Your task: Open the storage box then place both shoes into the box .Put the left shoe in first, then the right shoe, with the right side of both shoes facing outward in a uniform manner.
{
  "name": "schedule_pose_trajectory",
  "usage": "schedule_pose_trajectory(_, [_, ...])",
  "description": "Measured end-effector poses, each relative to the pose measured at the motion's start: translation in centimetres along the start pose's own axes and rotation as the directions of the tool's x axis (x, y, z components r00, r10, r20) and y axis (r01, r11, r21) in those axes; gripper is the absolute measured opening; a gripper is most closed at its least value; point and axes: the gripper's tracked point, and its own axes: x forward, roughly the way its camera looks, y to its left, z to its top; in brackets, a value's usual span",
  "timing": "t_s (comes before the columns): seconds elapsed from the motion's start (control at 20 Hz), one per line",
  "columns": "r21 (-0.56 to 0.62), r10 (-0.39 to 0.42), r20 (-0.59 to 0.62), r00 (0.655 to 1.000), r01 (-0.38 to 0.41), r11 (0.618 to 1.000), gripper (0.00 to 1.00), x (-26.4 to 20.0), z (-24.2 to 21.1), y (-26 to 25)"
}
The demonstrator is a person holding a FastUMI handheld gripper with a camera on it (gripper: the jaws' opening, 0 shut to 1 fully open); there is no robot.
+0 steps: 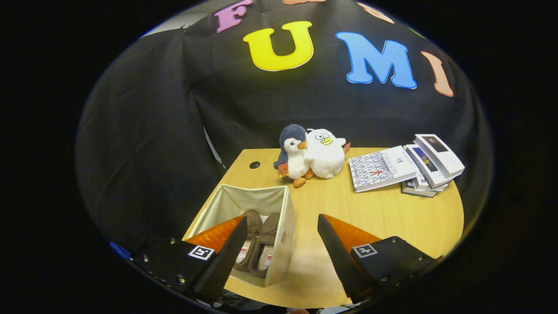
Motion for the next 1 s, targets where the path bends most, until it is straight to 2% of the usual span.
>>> schedule_pose_trajectory(0.2, [-0.073, -0.028, 0.121, 0.992, 0.037, 0.997, 0.99, -4.4, 3.0, -2.7])
schedule_pose_trajectory(0.45, [-0.096, -0.090, 0.275, 0.957, 0.121, 0.988, 0.99, -9.0, 5.5, -6.5])
schedule_pose_trajectory(0.85, [-0.101, -0.136, 0.506, 0.852, 0.215, 0.971, 0.99, -15.2, 8.1, -11.2])
schedule_pose_trajectory(1.0, [-0.084, -0.149, 0.527, 0.837, 0.225, 0.971, 0.99, -15.9, 8.1, -12.0])
